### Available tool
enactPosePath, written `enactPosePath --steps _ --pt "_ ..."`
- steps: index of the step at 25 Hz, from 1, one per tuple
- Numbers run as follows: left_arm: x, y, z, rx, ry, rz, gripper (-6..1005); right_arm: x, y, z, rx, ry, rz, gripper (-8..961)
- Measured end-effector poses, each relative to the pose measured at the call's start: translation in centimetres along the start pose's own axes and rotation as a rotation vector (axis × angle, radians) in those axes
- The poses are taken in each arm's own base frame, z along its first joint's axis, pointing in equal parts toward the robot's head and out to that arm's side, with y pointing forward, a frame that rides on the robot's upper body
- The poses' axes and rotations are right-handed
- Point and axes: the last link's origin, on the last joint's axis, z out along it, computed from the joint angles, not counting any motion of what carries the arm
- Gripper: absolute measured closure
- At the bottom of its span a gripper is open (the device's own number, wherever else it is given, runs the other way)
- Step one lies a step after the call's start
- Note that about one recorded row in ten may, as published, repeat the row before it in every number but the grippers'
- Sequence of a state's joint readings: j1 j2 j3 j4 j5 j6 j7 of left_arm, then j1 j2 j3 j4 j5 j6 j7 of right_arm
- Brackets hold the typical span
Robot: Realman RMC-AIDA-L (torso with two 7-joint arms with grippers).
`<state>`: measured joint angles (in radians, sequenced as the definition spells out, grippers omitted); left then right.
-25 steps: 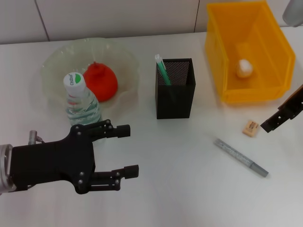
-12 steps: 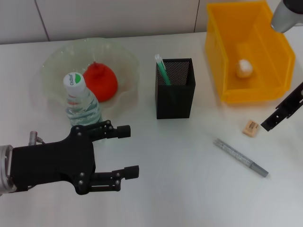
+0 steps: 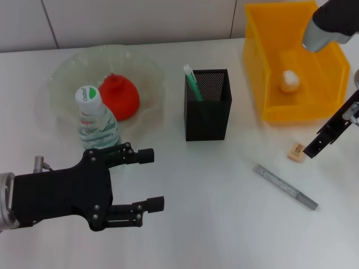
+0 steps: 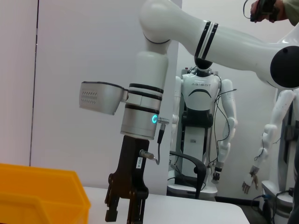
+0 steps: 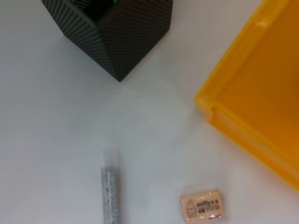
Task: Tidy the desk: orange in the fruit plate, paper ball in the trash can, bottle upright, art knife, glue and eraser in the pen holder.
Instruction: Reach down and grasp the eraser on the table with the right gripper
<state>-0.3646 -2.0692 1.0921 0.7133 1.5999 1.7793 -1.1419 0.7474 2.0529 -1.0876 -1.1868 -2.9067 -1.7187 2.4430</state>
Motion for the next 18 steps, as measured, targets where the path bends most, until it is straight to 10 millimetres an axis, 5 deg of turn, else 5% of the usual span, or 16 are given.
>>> enactPosePath --steps 18 --pt "0.0 -0.1 -0.1 0.006 -0.001 0.001 197 -1.1 -0.1 2.9 0.009 0.001 -0.013 205"
